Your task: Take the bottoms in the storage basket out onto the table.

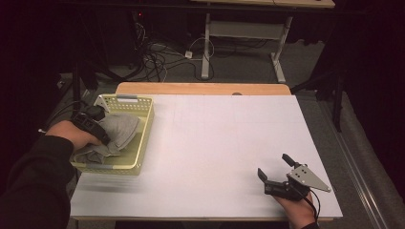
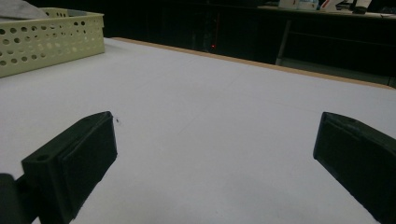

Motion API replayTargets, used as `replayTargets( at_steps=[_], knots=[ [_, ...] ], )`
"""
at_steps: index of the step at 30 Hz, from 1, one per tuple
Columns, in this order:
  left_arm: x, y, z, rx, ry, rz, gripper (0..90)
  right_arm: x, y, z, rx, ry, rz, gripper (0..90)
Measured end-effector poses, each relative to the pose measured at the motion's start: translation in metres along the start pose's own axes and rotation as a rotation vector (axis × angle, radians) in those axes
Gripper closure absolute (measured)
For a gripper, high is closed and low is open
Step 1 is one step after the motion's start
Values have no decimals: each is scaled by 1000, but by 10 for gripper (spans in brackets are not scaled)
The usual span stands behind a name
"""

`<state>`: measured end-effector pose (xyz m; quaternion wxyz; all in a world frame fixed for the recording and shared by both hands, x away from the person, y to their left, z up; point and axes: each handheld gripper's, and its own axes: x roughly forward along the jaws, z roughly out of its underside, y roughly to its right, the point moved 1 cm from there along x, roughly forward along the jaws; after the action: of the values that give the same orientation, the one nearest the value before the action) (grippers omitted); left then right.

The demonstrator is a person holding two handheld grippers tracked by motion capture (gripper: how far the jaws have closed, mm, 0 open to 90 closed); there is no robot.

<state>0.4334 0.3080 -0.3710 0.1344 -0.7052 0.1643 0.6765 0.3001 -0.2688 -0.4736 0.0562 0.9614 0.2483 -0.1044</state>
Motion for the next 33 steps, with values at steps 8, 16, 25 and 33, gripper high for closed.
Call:
replayTargets(
  at_steps=[8,16,25,33],
  knots=[
    [-10,7,-4,19,-7,-16,575,0,-1,0,-3,1,-3,2],
    [-17,16,-10,22,-35,-43,573,0,-1,0,-4,1,-2,2],
    [-23,25,-14,39,-42,-50,572,0,-1,-1,-4,3,-3,2],
    [-31,30,-15,49,-41,-59,572,0,-2,-1,-6,4,-5,2]
  ],
)
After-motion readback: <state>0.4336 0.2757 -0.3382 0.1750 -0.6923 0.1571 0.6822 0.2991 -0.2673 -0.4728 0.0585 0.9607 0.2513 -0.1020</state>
